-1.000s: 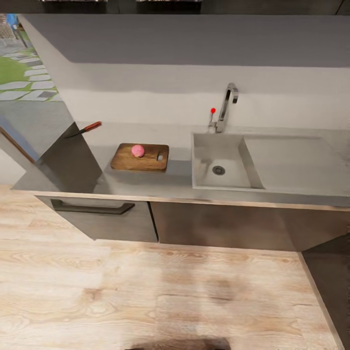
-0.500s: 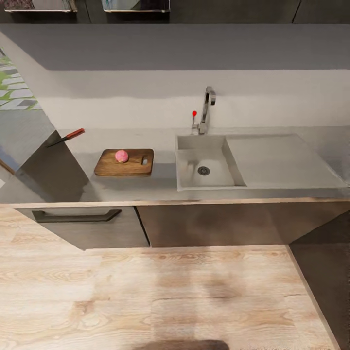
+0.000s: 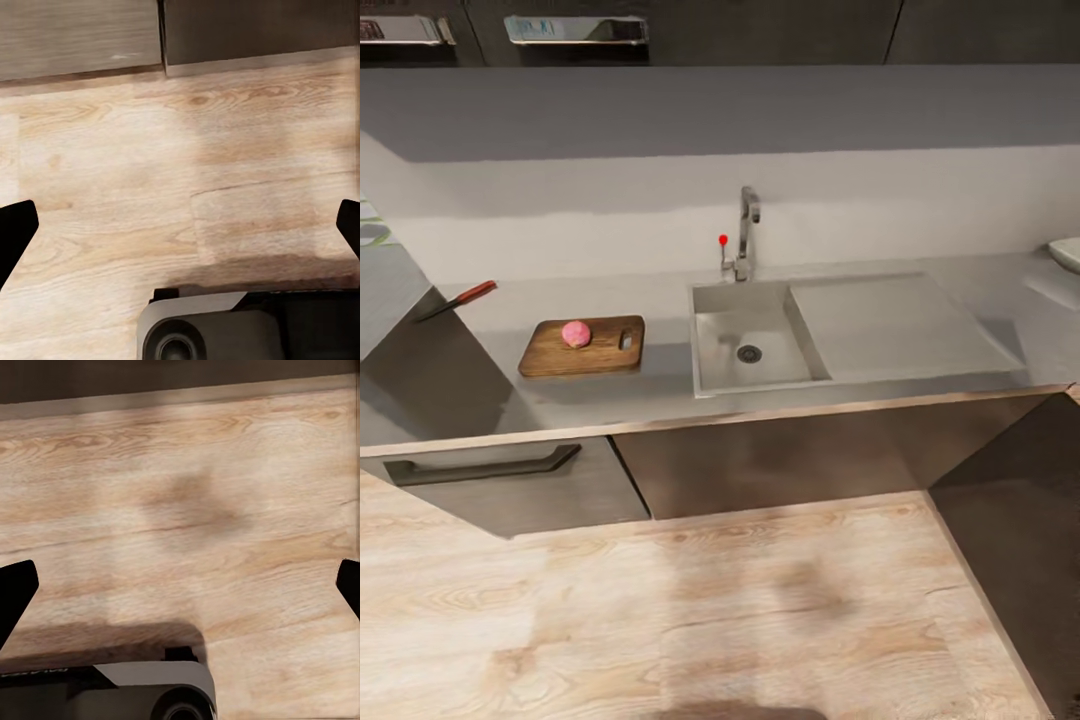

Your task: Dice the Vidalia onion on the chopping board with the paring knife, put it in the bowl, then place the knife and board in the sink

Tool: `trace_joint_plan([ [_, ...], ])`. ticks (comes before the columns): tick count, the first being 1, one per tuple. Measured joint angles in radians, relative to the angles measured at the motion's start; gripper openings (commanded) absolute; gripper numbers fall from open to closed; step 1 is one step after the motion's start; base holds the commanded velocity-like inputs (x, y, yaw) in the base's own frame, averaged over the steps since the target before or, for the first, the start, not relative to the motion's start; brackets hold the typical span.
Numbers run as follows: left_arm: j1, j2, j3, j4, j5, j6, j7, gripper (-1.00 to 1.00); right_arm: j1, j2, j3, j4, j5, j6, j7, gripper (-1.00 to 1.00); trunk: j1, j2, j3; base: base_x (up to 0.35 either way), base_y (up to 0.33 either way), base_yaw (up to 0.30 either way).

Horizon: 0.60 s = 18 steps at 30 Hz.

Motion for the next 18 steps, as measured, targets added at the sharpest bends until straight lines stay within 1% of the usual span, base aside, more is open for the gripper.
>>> trace_joint_plan([
  [18,0.000,-0.001,0.000,0.000,0.000,0.000,0.000,1.00,-0.001,0.000,0.000,0.000,0.002,0.000,0.000,1.00,0.000,0.000,0.024,0.000,0.000,-0.194],
])
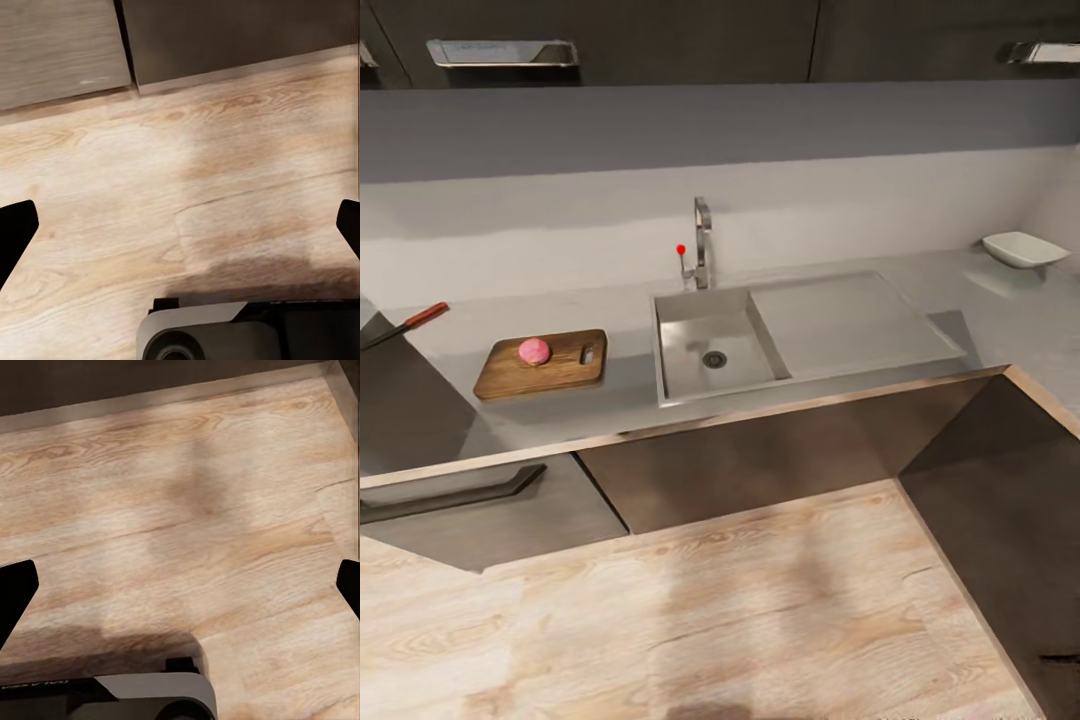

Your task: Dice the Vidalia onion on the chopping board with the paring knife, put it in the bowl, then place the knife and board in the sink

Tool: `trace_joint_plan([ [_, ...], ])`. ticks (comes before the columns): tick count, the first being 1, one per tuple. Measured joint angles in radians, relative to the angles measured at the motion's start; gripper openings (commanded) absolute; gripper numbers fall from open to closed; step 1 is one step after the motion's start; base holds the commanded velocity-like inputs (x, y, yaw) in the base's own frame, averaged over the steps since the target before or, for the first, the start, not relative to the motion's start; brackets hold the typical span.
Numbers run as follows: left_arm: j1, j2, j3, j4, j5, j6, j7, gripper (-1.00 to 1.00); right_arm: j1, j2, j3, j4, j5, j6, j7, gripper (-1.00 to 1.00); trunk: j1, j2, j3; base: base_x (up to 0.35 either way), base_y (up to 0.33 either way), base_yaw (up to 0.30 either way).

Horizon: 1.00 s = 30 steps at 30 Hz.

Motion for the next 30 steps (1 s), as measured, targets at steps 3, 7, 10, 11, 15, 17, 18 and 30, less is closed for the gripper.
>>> trace_joint_plan([
  [3,0.000,0.000,0.000,0.000,0.000,0.000,0.000,1.00,0.000,0.000,0.000,0.000,0.000,0.000,0.000,1.00,0.000,0.000,0.004,0.000,0.000,-0.194],
  [7,0.000,0.000,0.000,0.002,0.000,0.000,-0.001,1.00,0.000,0.000,0.000,0.000,0.000,0.000,0.000,1.00,0.000,0.000,0.009,0.000,0.000,-0.194],
  [10,0.000,0.000,0.000,0.008,0.000,0.000,-0.001,1.00,0.001,0.000,0.000,0.000,0.000,0.000,0.000,1.00,0.000,0.000,0.013,0.000,0.000,-0.194],
  [11,0.000,0.000,0.000,0.008,0.000,0.000,-0.001,1.00,0.001,0.000,0.000,0.000,0.000,0.000,0.000,1.00,0.000,0.000,0.014,0.000,0.000,-0.194],
  [15,0.000,0.000,0.000,0.009,0.000,0.000,-0.001,1.00,0.000,0.000,0.000,0.000,0.000,0.000,0.000,1.00,0.000,0.000,0.020,0.000,0.000,-0.194],
  [17,0.000,0.000,0.000,0.010,0.000,0.000,-0.001,1.00,0.000,0.000,0.000,0.000,0.000,0.000,0.000,1.00,0.000,0.000,0.022,0.000,0.000,-0.194],
  [18,0.000,0.000,0.000,0.011,0.000,0.000,-0.001,1.00,0.000,0.000,0.000,0.000,0.000,0.000,0.000,1.00,0.000,0.000,0.024,0.000,0.000,-0.194],
  [30,0.000,0.000,0.000,0.020,0.000,0.001,-0.001,1.00,0.000,0.000,0.000,0.000,0.000,0.000,0.000,1.00,0.000,0.000,0.039,0.000,0.000,-0.194],
])
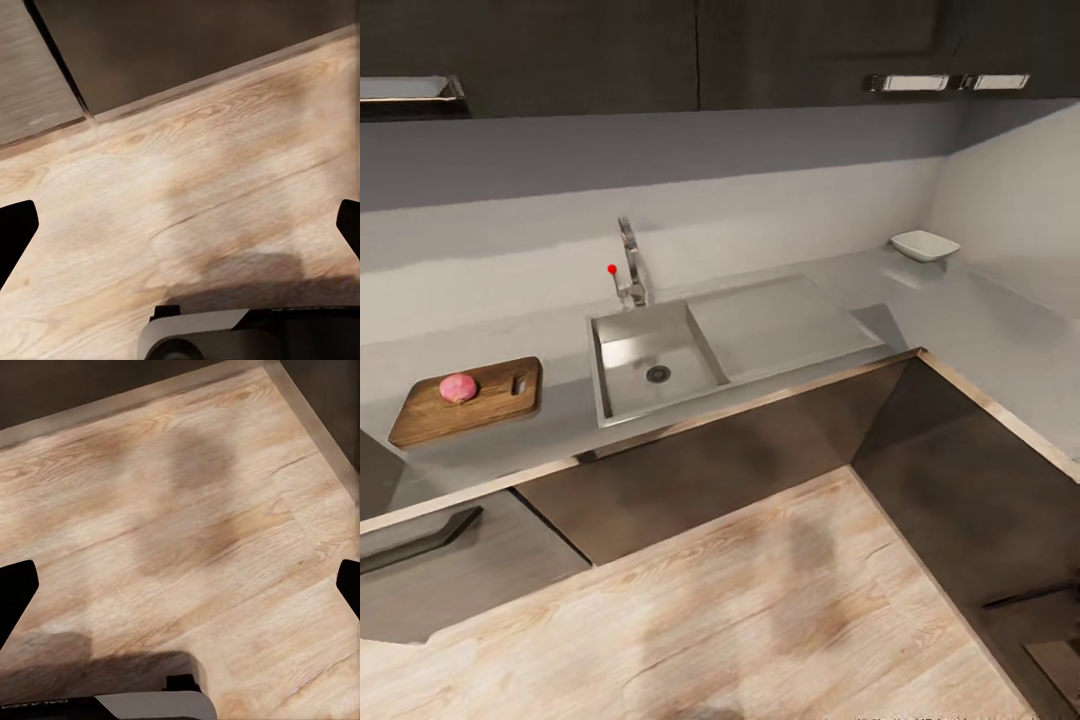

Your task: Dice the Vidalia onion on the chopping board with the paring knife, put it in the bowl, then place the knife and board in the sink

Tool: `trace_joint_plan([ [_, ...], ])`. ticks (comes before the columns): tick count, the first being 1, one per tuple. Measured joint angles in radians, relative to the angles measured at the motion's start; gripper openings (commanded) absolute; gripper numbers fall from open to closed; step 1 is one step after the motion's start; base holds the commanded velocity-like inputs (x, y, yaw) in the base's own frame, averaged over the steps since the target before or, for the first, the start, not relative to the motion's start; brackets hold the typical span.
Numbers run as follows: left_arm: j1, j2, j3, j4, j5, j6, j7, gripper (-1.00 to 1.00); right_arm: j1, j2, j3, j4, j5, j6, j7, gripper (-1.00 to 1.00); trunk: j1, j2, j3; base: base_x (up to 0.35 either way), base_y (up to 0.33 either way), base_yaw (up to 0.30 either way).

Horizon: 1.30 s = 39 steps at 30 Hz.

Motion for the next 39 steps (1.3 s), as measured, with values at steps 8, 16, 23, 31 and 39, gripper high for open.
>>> trace_joint_plan([
  [8,0.000,-0.001,0.000,0.011,-0.001,-0.001,0.000,1.00,0.000,0.000,0.000,0.000,0.000,0.000,0.000,1.00,0.000,0.000,0.010,0.000,0.000,-0.194],
  [16,0.000,-0.002,0.000,0.011,-0.001,0.000,0.000,1.00,0.000,0.002,0.000,0.000,0.001,0.000,-0.001,1.00,0.000,0.000,0.016,0.000,0.000,-0.088],
  [23,0.000,-0.002,0.000,0.011,-0.001,0.000,0.000,1.00,0.000,0.002,0.000,0.000,0.001,0.000,-0.001,1.00,0.000,0.000,0.017,0.000,0.000,-0.005],
  [31,0.000,-0.015,-0.001,0.058,-0.003,0.000,-0.001,1.00,-0.003,-0.003,0.001,-0.130,0.008,0.103,-0.016,1.00,0.000,0.000,0.017,0.000,0.000,0.000],
  [39,0.000,-0.029,-0.001,0.097,-0.004,-0.001,-0.003,1.00,-0.009,-0.008,0.001,-0.708,0.035,0.620,-0.154,1.00,0.000,0.000,0.017,0.000,0.000,0.000],
])
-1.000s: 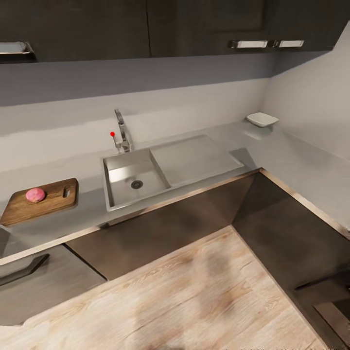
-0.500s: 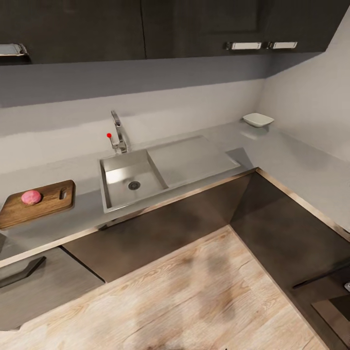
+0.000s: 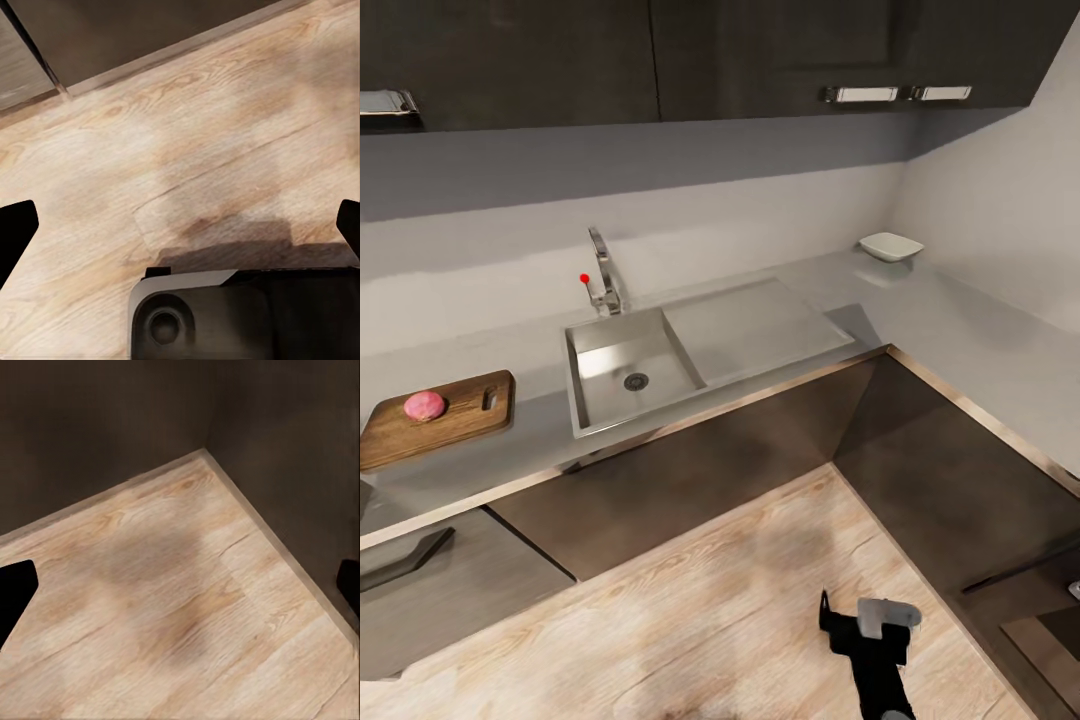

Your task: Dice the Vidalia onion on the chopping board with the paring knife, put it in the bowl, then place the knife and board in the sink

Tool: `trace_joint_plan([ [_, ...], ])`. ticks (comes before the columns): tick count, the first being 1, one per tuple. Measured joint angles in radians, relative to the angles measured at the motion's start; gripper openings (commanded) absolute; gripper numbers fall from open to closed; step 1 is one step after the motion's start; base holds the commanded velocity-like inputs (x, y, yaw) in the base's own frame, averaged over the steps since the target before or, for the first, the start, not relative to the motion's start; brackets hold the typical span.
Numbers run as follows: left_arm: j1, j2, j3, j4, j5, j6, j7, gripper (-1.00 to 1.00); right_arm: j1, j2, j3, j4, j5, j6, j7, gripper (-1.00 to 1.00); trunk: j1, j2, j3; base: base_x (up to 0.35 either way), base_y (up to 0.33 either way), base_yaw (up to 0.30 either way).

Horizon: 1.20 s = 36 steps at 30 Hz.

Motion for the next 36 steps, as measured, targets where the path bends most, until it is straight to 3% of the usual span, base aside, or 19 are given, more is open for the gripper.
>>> trace_joint_plan([
  [3,0.000,0.000,0.000,0.002,0.000,0.000,0.000,1.00,-0.042,0.001,-0.001,-0.106,0.075,0.102,-0.027,1.00,0.000,0.000,0.000,0.000,0.000,0.000],
  [10,0.000,-0.001,0.000,0.003,0.001,0.001,0.000,1.00,-0.133,0.001,-0.007,-0.130,0.099,0.201,-0.036,1.00,0.000,0.000,0.000,0.000,0.000,0.000],
  [21,0.000,-0.002,0.000,0.013,0.001,0.001,0.000,1.00,-0.518,0.001,-0.008,-0.133,0.107,0.523,-0.064,1.00,0.000,0.000,0.000,0.000,0.000,0.000],
  [23,0.000,-0.002,0.000,0.019,0.001,0.001,0.000,1.00,-0.660,0.001,-0.007,-0.132,0.126,0.629,-0.072,1.00,0.000,0.000,0.000,0.000,0.000,0.000],
  [24,0.000,-0.002,0.000,0.020,0.000,0.001,0.000,1.00,-0.763,0.000,-0.008,-0.128,0.136,0.748,-0.075,1.00,0.000,0.000,0.000,0.000,0.000,0.000],
  [25,0.000,-0.002,-0.001,0.020,0.000,0.001,0.000,1.00,-0.897,-0.001,-0.007,-0.124,0.154,0.776,-0.075,1.00,0.000,0.000,0.000,0.000,0.000,0.000],
  [28,0.000,-0.002,-0.001,0.020,0.000,0.000,0.000,1.00,-1.085,-0.029,-0.009,-0.079,0.185,0.812,-0.073,1.00,0.000,0.000,0.000,0.000,0.000,0.000],
  [32,0.000,-0.002,-0.001,0.020,0.000,0.000,0.000,1.00,-1.259,-0.092,-0.010,0.043,0.189,0.818,-0.070,1.00,0.000,0.000,0.000,0.000,0.000,0.000],
  [36,0.000,-0.002,-0.001,0.017,0.000,0.000,0.000,1.00,-1.441,-0.157,-0.010,0.275,0.189,0.818,-0.023,1.00,0.000,0.000,0.000,0.047,-0.022,0.000],
])
